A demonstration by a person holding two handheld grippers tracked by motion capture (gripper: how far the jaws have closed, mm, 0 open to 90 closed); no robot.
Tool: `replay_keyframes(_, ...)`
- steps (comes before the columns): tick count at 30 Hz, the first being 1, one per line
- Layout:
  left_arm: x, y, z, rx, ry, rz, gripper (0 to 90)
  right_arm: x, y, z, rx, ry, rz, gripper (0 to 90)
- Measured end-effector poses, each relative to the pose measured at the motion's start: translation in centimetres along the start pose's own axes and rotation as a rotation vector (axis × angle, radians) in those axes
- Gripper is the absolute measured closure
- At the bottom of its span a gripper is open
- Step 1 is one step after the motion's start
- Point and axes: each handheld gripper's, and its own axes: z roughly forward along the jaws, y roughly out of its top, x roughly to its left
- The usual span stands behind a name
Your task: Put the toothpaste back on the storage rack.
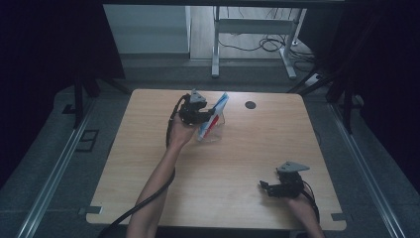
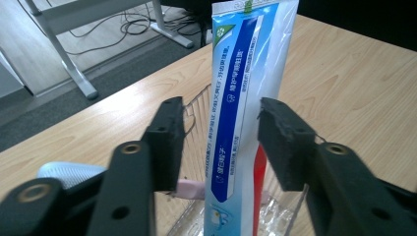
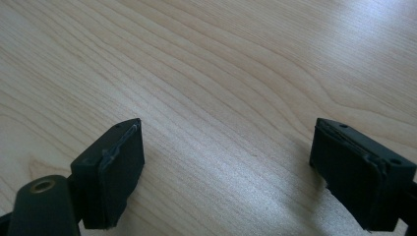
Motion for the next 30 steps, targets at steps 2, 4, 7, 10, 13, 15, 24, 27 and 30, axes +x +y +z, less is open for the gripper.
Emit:
replay_keyframes(2,0.0,0.0,-0.1,0.004,-0.009,-0.01,46.8,0.0,0.0,0.0,0.0,0.0,0.0,13.2)
replay_keyframes(4,-0.1,0.0,-0.3,0.007,-0.016,-0.016,43.0,0.0,0.0,0.0,0.0,0.0,0.0,13.3)
replay_keyframes(7,-0.2,-0.1,-0.6,0.009,-0.023,-0.022,39.1,0.0,0.0,0.0,0.0,0.0,0.0,13.2)
replay_keyframes(10,-0.4,-0.3,-0.8,0.017,-0.025,-0.032,34.4,0.0,0.0,0.0,0.0,0.0,0.0,13.2)
replay_keyframes(13,-0.4,-0.5,-0.9,0.021,-0.034,-0.04,29.5,0.0,0.0,0.0,0.0,0.001,0.0,13.2)
replay_keyframes(15,-0.5,-0.6,-1.0,0.028,-0.041,-0.052,26.0,0.0,0.0,0.0,0.0,0.001,0.0,13.2)
replay_keyframes(24,-0.9,-1.2,-1.5,0.057,-0.043,-0.064,15.7,0.0,0.0,0.0,0.001,0.001,0.001,13.2)
replay_keyframes(27,-1.0,-1.4,-1.8,0.067,-0.041,-0.057,14.4,0.0,0.0,0.0,0.0,0.001,0.001,13.3)
replay_keyframes(30,-1.1,-1.5,-2.1,0.072,-0.048,-0.053,14.0,0.0,0.0,0.0,0.001,0.001,0.001,13.2)
